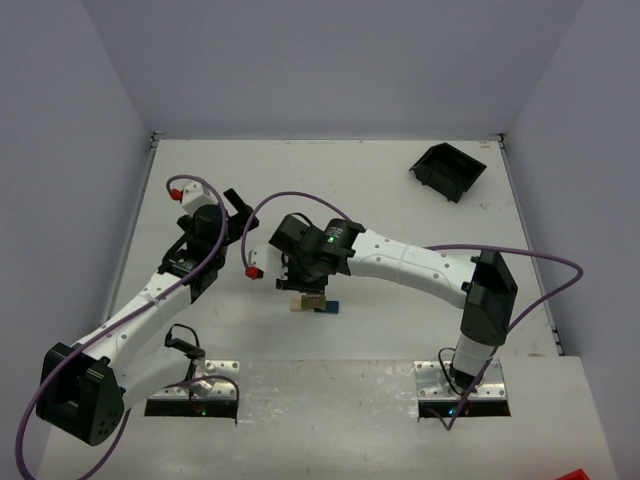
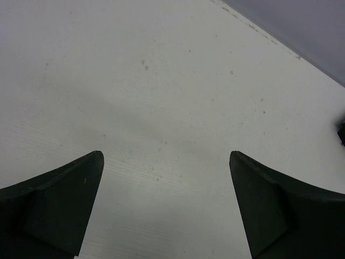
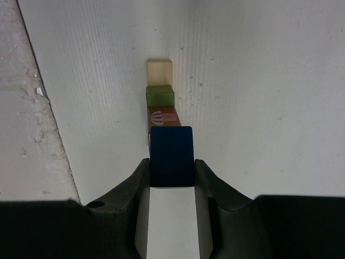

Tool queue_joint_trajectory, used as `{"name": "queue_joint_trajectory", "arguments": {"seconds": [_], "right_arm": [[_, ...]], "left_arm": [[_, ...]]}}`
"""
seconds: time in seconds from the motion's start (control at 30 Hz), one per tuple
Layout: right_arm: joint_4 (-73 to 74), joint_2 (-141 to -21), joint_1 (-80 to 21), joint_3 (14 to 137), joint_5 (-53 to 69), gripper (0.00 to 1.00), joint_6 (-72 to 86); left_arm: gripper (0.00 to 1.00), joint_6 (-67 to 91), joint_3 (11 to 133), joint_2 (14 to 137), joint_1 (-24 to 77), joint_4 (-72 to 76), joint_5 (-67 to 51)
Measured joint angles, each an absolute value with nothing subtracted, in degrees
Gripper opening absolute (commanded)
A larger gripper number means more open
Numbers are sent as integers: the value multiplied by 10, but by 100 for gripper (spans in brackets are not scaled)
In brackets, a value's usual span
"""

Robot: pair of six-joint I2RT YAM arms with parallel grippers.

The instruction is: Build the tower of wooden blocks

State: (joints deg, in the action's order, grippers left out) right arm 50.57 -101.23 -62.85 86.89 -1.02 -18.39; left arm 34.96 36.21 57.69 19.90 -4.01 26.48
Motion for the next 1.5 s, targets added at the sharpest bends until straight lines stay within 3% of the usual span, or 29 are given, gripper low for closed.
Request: {"name": "queue_joint_trajectory", "arguments": {"seconds": [1.13, 1.37, 1.5], "right_arm": [[506, -1015, -628, 868, -10, 34, -184], [506, -1021, -628, 868, -10, 38, -184], [506, -1021, -628, 868, -10, 46, -184]], "left_arm": [[100, 350, 362, 578, 199, -40, 262], [100, 350, 362, 580, 199, -40, 263], [100, 350, 362, 582, 199, -40, 263]]}}
